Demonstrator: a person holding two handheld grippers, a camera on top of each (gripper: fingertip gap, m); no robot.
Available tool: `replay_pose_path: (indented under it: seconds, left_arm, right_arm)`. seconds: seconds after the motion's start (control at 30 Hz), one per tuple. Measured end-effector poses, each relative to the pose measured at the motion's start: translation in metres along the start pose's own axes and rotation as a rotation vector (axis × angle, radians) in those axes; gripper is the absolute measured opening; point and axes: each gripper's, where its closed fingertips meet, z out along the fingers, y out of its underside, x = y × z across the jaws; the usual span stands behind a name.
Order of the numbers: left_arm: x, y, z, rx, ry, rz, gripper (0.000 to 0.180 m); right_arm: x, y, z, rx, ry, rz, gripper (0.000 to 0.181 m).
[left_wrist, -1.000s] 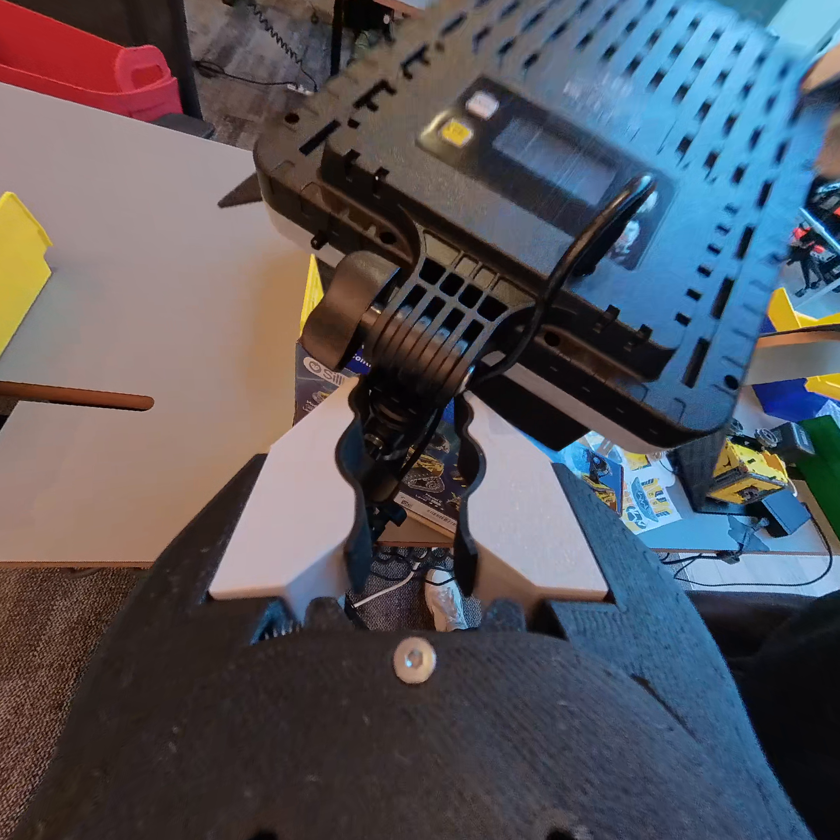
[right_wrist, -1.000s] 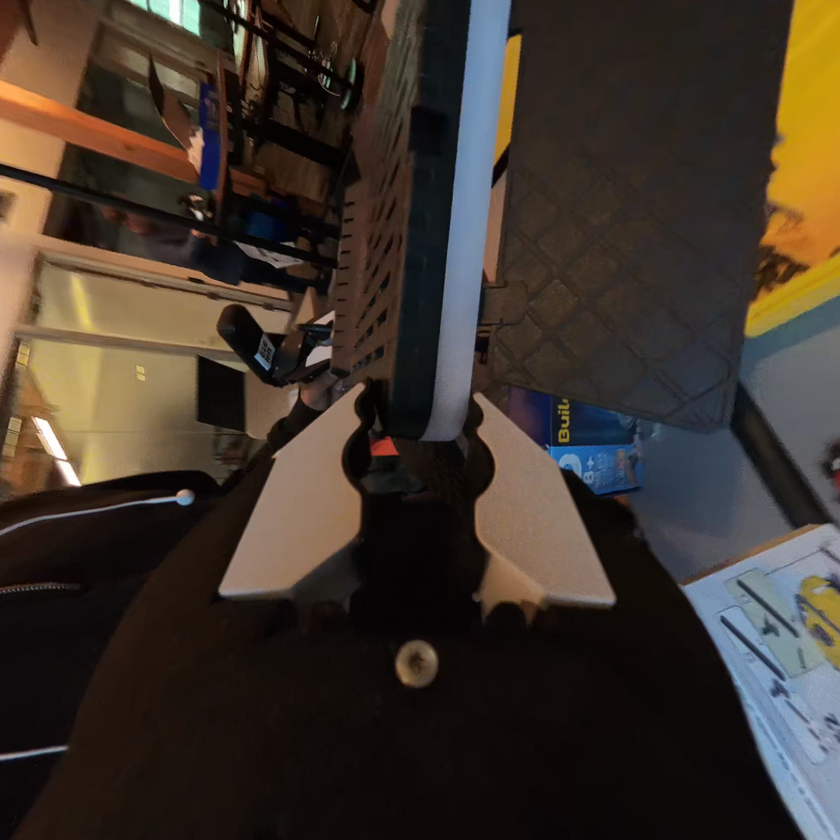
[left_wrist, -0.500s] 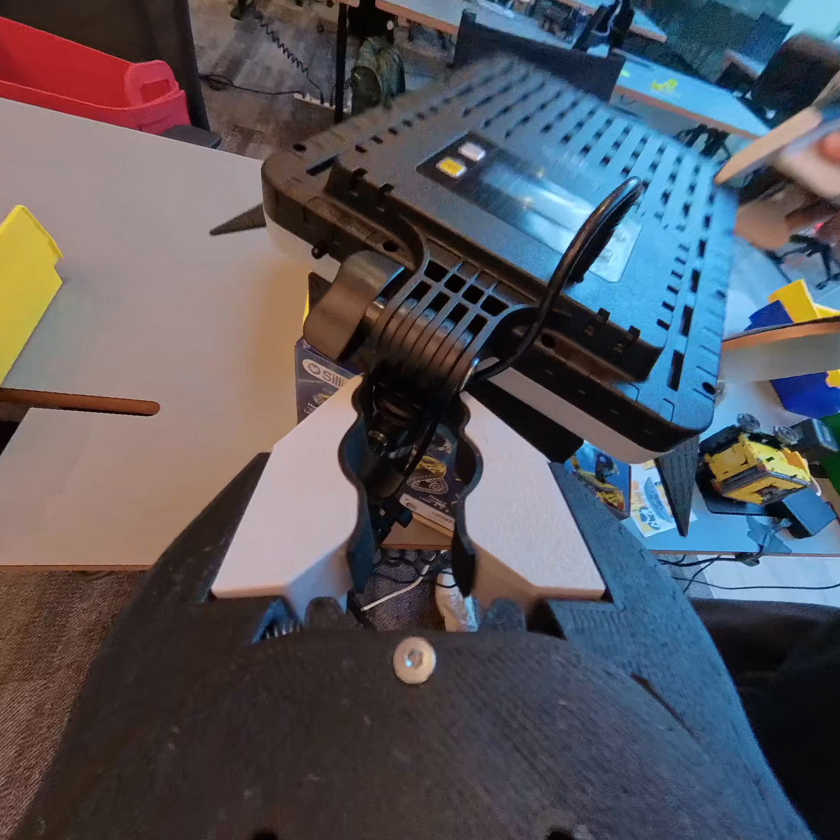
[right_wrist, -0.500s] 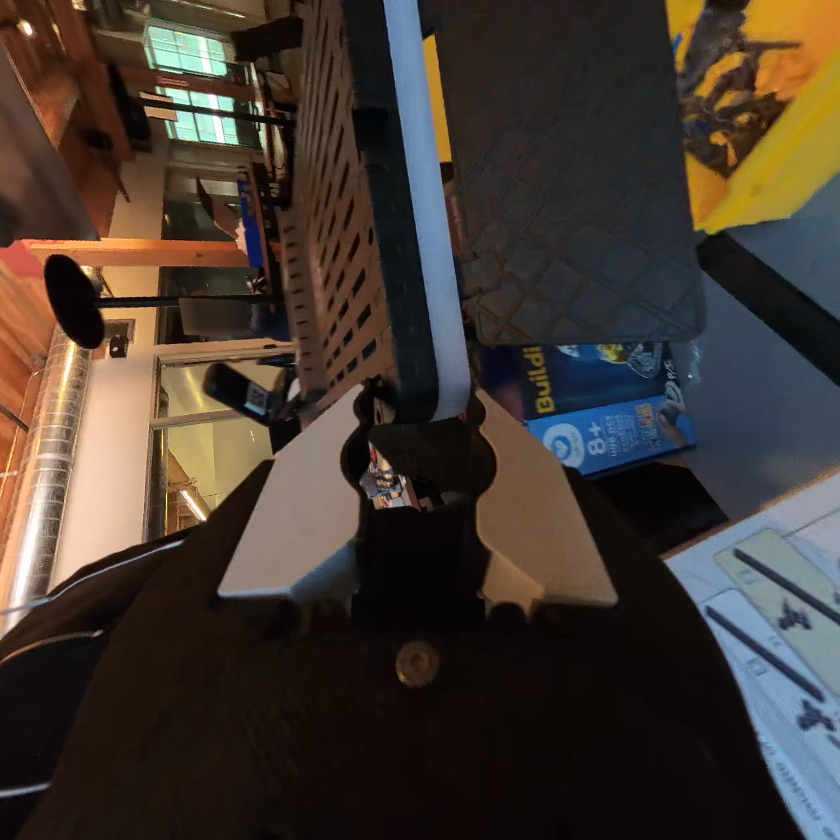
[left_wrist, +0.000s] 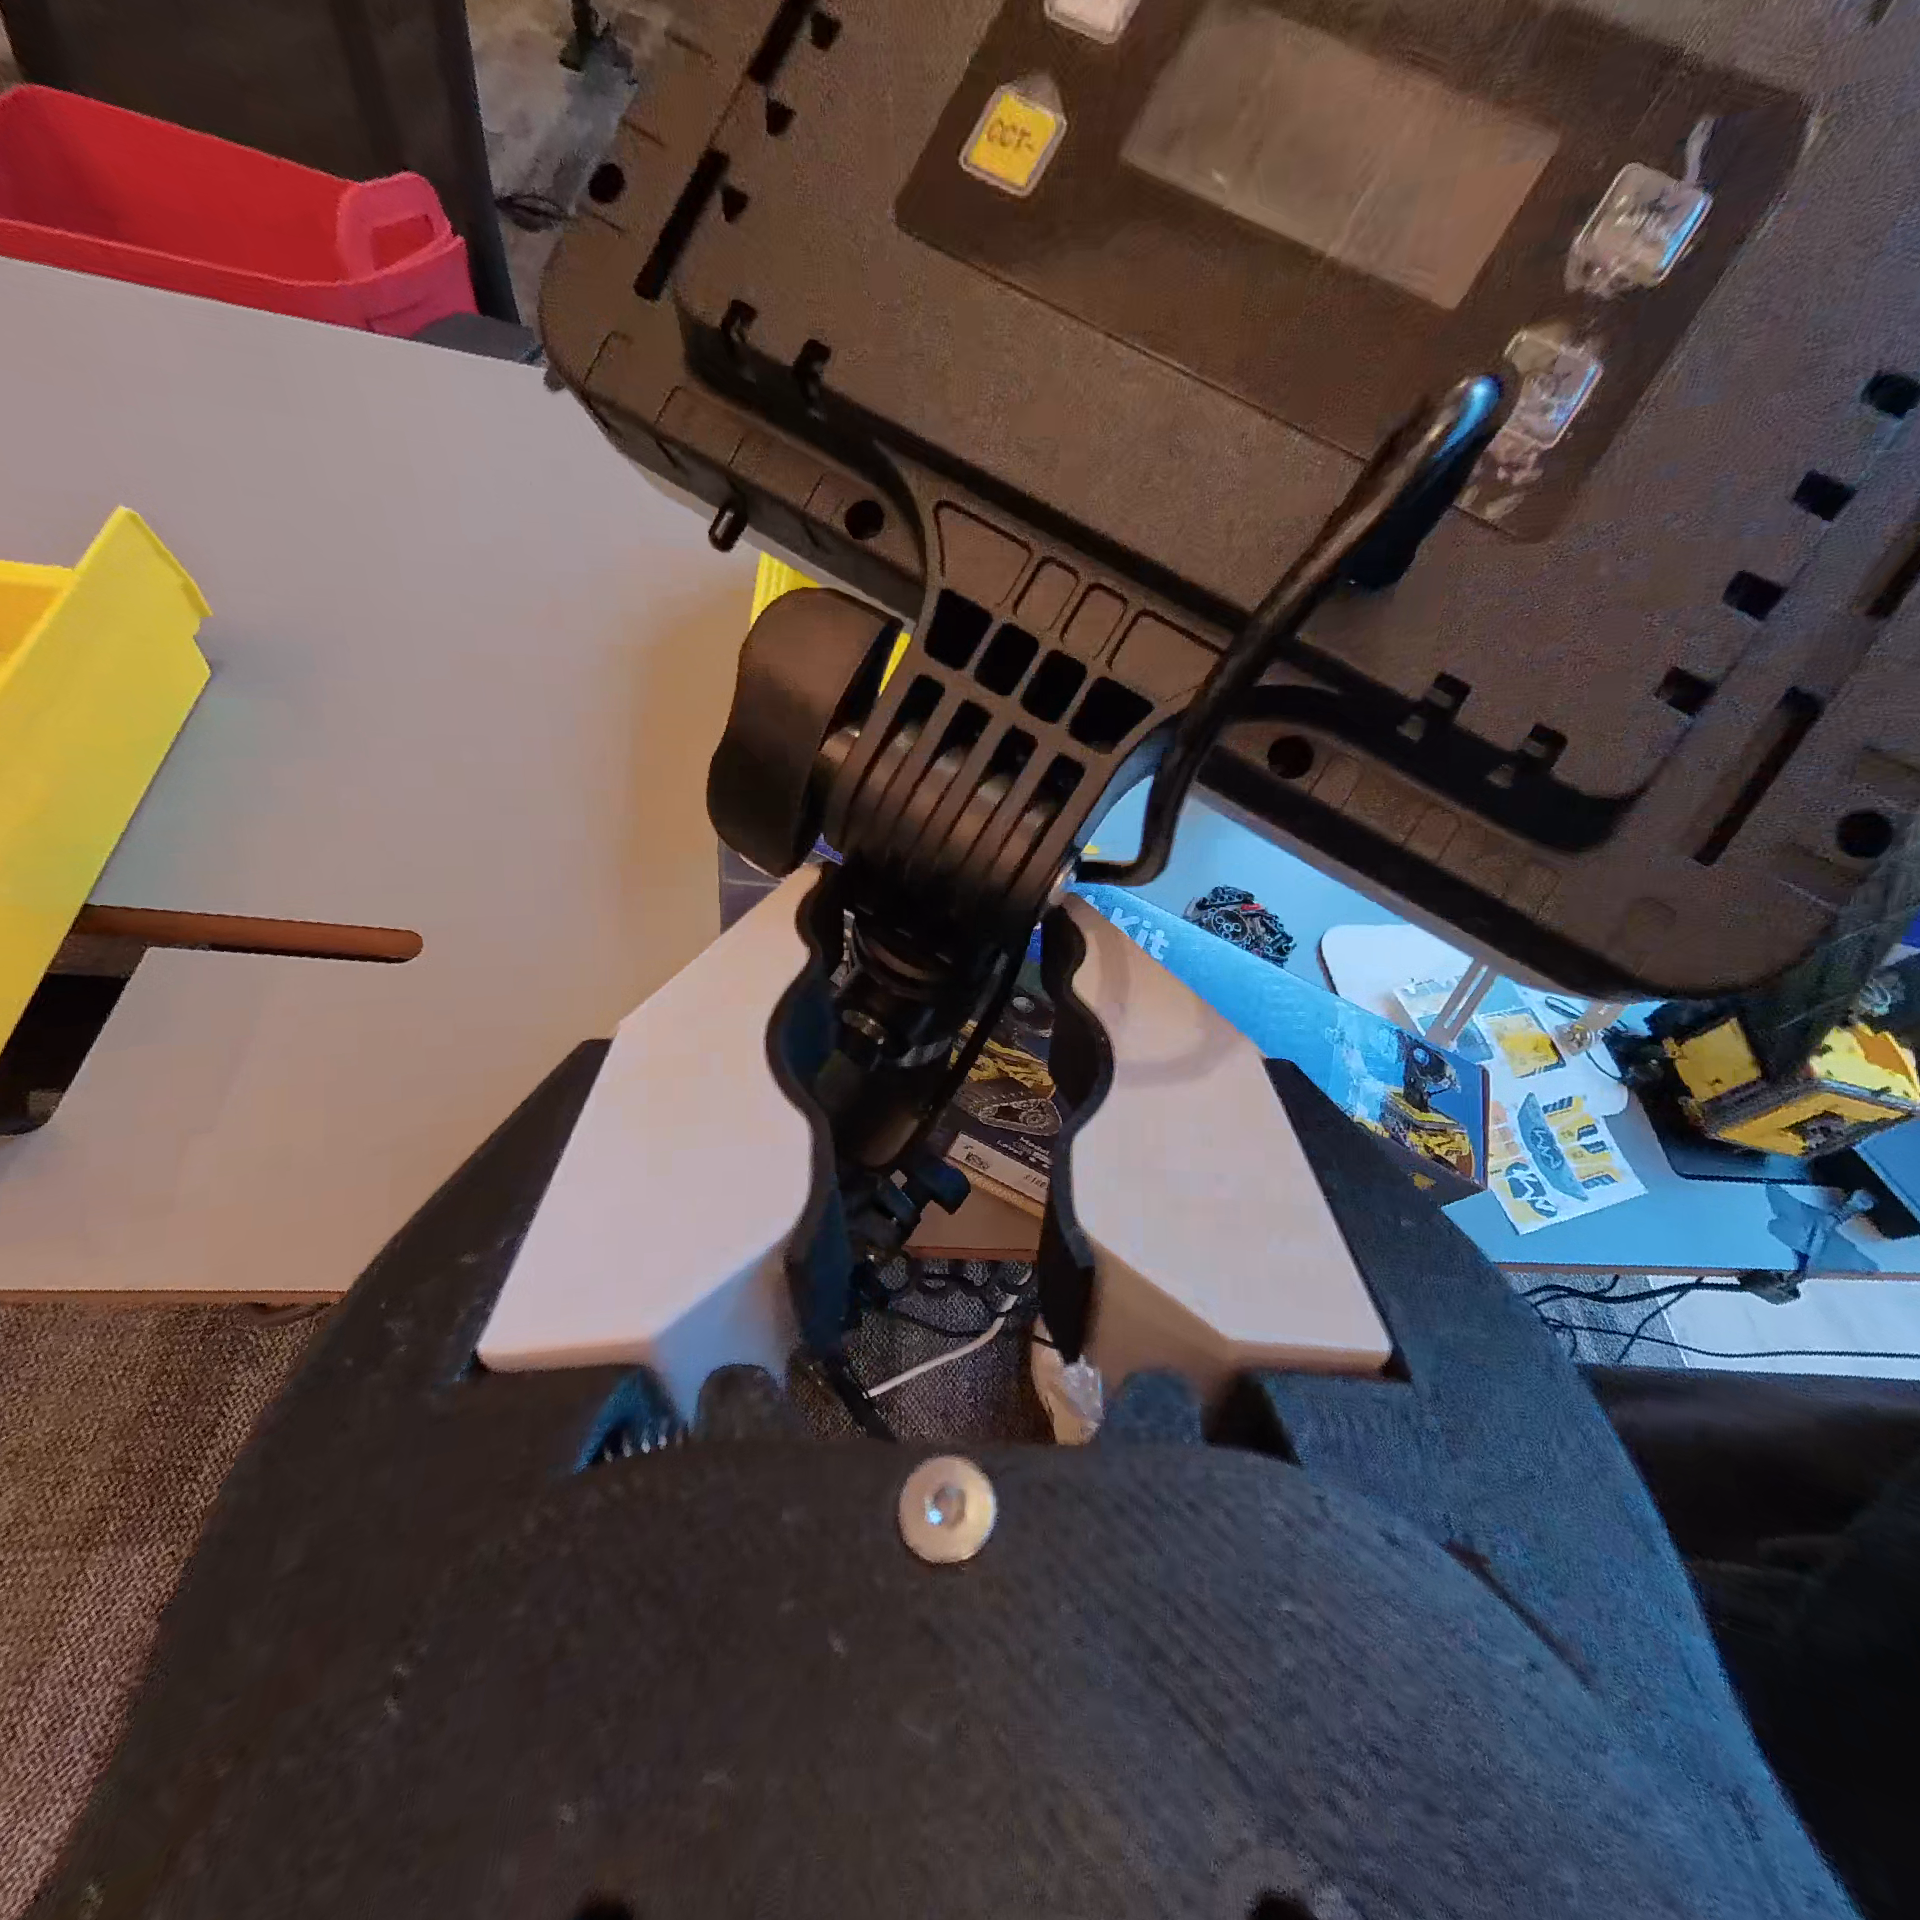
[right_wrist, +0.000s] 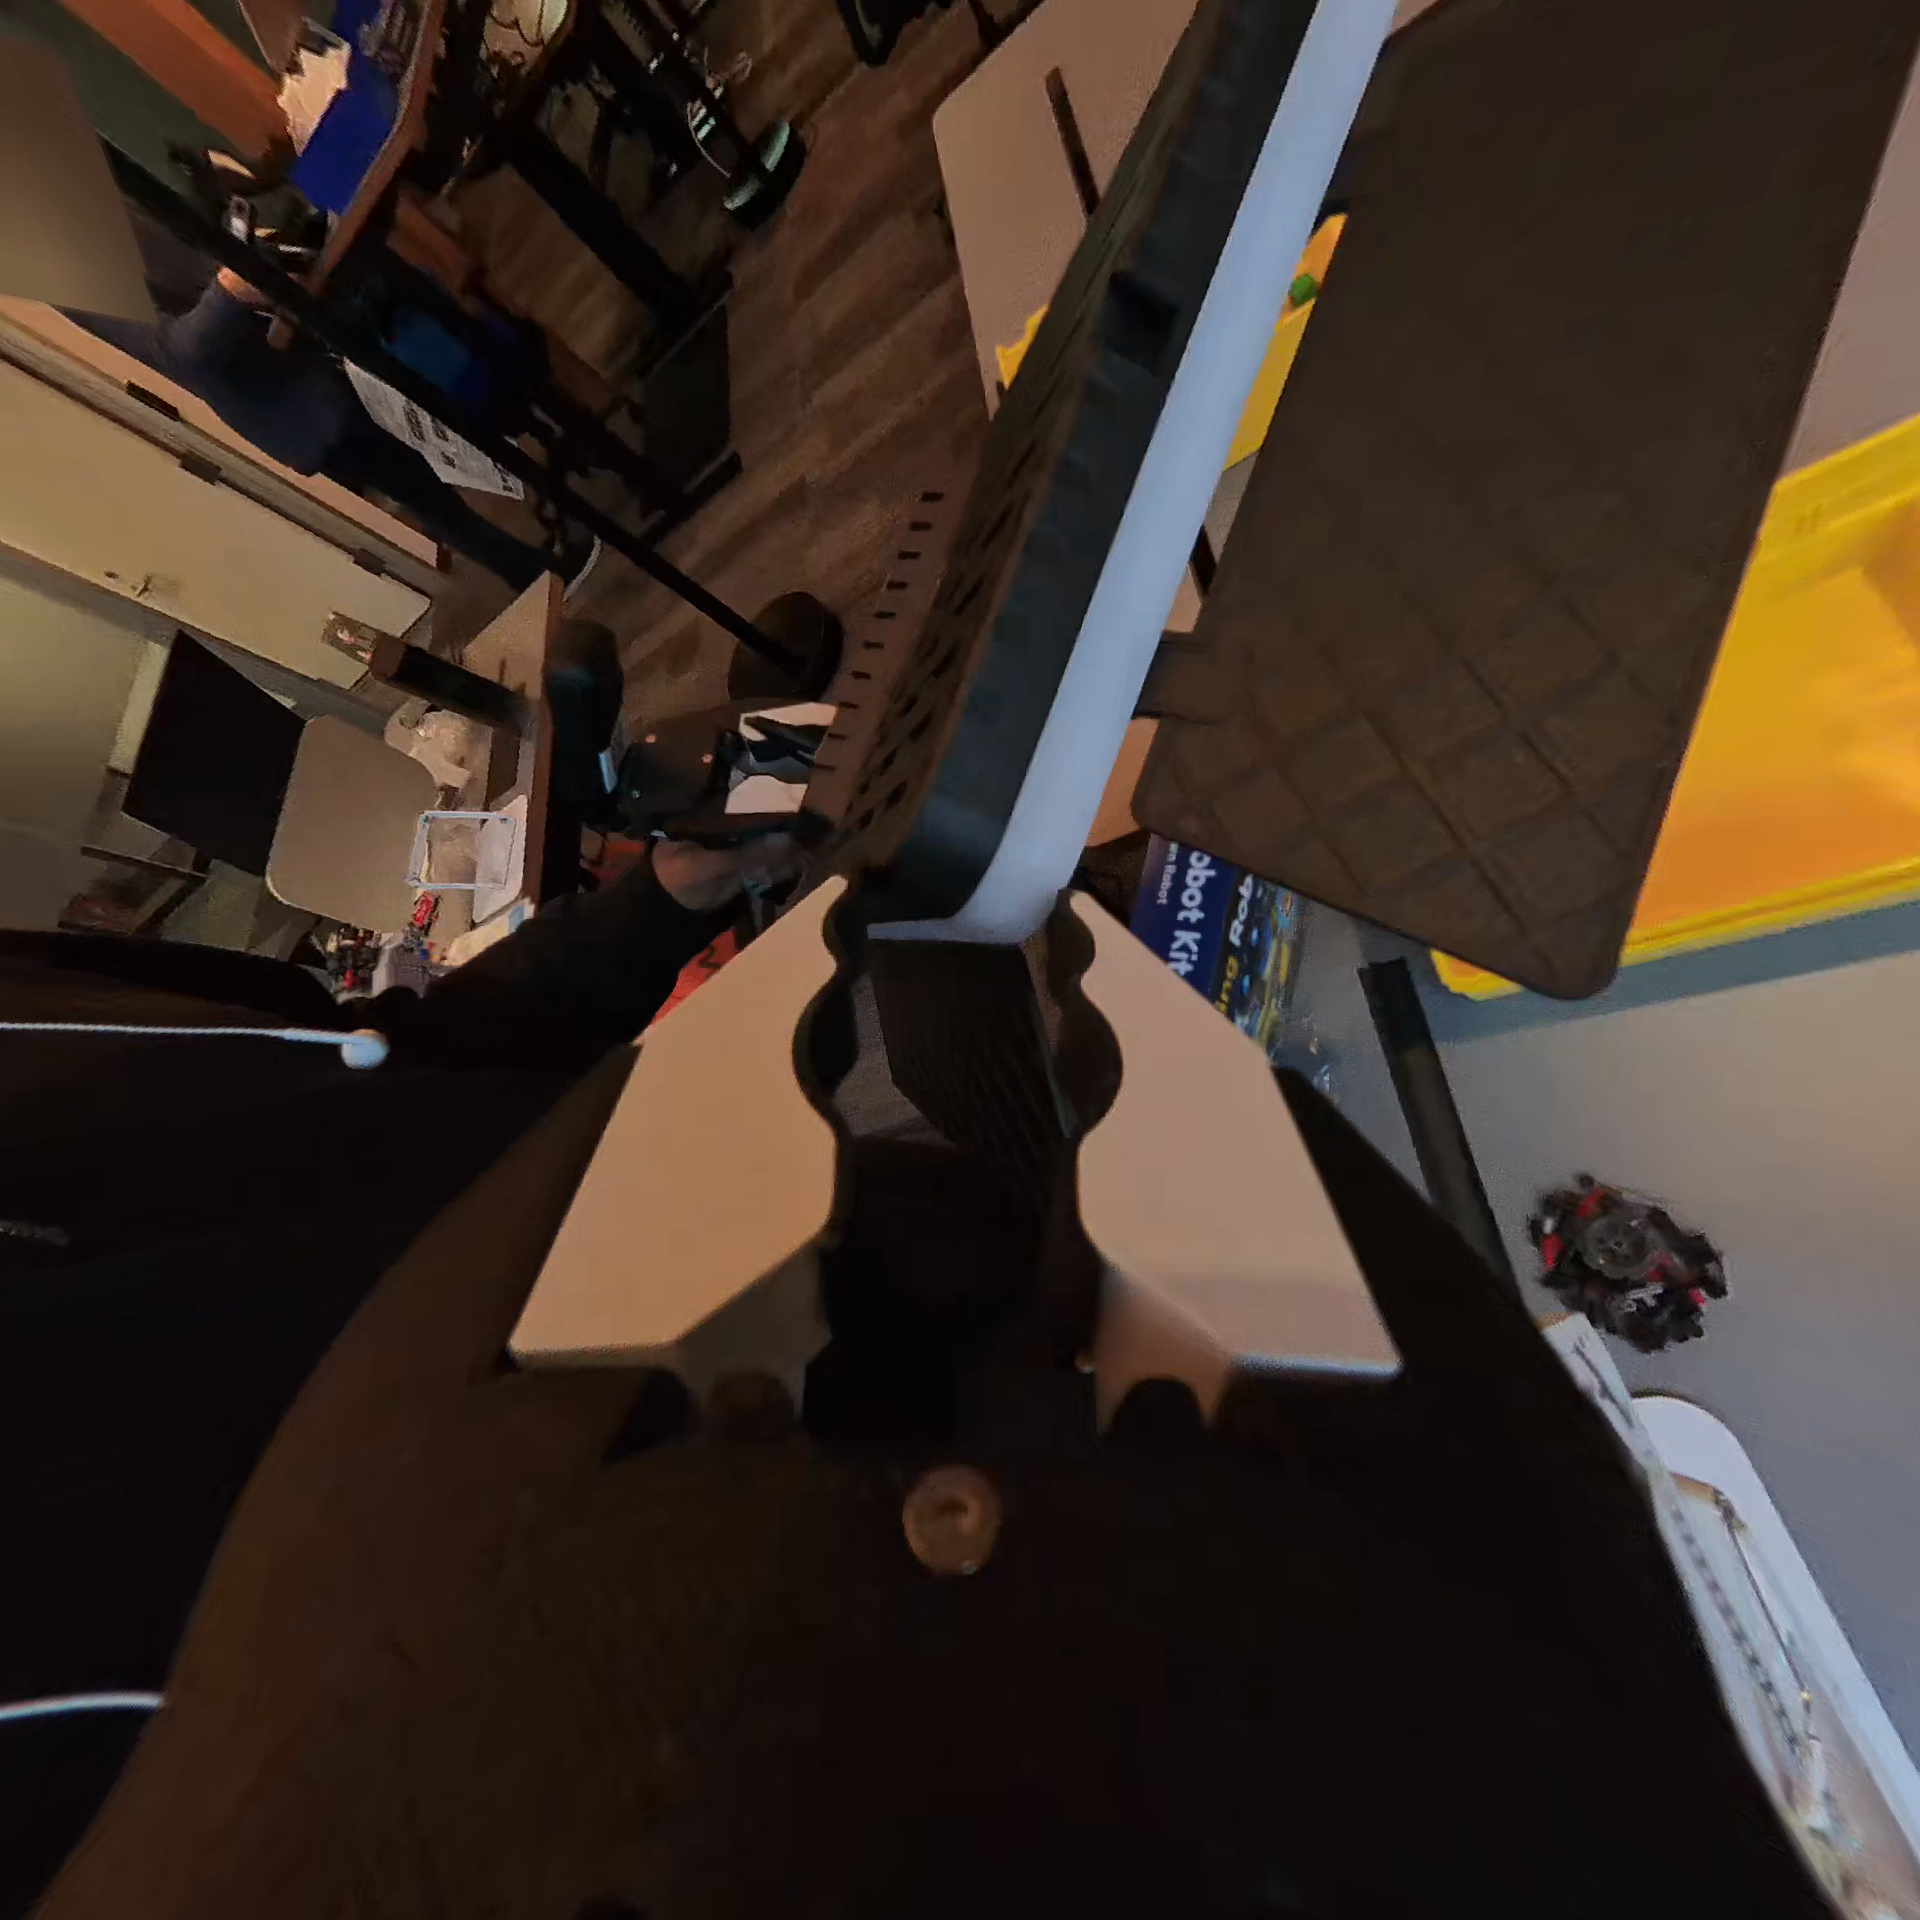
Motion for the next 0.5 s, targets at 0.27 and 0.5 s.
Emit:
replay_pose_path:
  seconds: [0.27, 0.5]
  left_arm:
    - [0.006, -0.001, 0.003, 0.005, 0.008, 0.005, 0.034]
    - [0.009, 0.004, 0.002, 0.000, 0.032, -0.037, 0.031]
  right_arm:
    - [0.062, 0.031, 0.006, 0.161, -0.210, 0.433, 0.031]
    - [0.141, 0.114, 0.058, 0.050, -0.161, 0.623, 0.000]
